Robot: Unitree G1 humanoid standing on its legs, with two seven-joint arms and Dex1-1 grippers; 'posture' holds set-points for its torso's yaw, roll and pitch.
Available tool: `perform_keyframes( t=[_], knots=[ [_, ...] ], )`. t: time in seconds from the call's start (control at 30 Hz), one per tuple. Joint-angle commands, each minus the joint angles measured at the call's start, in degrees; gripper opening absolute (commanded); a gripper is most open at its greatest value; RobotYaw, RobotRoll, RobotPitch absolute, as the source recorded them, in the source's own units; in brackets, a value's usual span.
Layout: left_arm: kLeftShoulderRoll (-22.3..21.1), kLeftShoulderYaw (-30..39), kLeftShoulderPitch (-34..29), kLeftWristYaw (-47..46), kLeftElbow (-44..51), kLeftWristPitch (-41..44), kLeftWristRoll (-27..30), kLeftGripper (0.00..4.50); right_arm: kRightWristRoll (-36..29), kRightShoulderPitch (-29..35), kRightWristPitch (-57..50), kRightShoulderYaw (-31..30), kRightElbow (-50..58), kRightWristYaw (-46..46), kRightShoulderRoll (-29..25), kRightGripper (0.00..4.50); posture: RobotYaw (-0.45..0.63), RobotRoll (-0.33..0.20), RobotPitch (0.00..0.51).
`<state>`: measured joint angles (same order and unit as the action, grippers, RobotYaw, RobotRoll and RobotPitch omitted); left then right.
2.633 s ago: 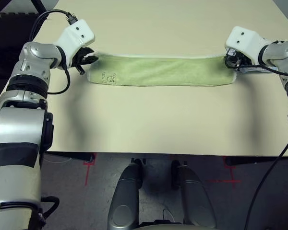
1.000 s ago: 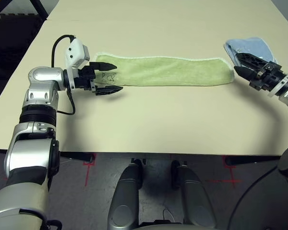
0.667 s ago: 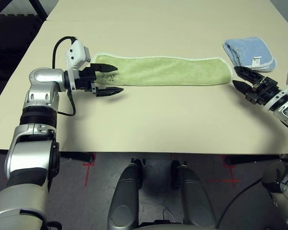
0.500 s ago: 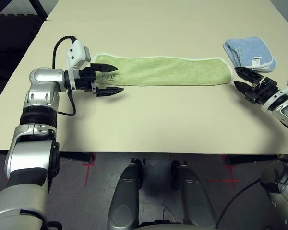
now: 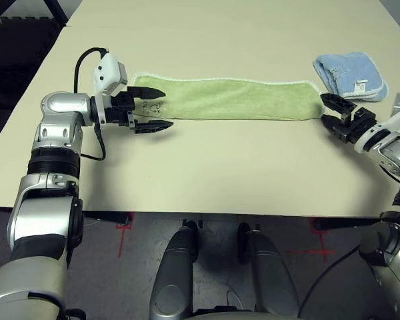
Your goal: Fold the towel and set it aside.
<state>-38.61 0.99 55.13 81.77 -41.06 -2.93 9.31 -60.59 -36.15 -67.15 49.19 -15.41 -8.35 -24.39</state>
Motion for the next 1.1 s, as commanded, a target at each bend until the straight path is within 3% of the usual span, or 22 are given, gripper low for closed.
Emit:
perform_keyframes(
  t=[0.03,0.27,0.73,1.07,1.1],
  knots=[
    [-0.2,-0.7,-1.1,0.6,1.4,0.4,0.5,4.48,-4.6,3.9,-1.9,1.9,4.9,4.3,2.2,4.49,0.02,0.000,0.283],
    [-0.1,-0.6,-1.7,0.3,2.8,1.3,0.7,4.48,-7.5,6.5,2.9,0.5,6.7,9.1,6.7,4.49,0.02,0.000,0.282],
    [-0.7,-0.5,-3.5,-0.6,6.9,3.8,1.2,4.48,-6.2,0.4,10.9,-6.5,-2.8,6.8,5.6,4.49,0.04,0.000,0.282],
    [-1.2,-0.3,-3.9,-0.9,8.1,4.5,1.4,4.48,-5.6,0.6,15.1,-7.7,-4.2,8.4,6.1,4.49,0.04,0.000,0.281],
    [-1.2,-0.4,-3.9,-0.9,8.1,4.5,1.4,4.50,-5.6,0.8,15.3,-7.8,-4.2,8.5,6.0,4.32,0.04,0.000,0.280]
  ],
)
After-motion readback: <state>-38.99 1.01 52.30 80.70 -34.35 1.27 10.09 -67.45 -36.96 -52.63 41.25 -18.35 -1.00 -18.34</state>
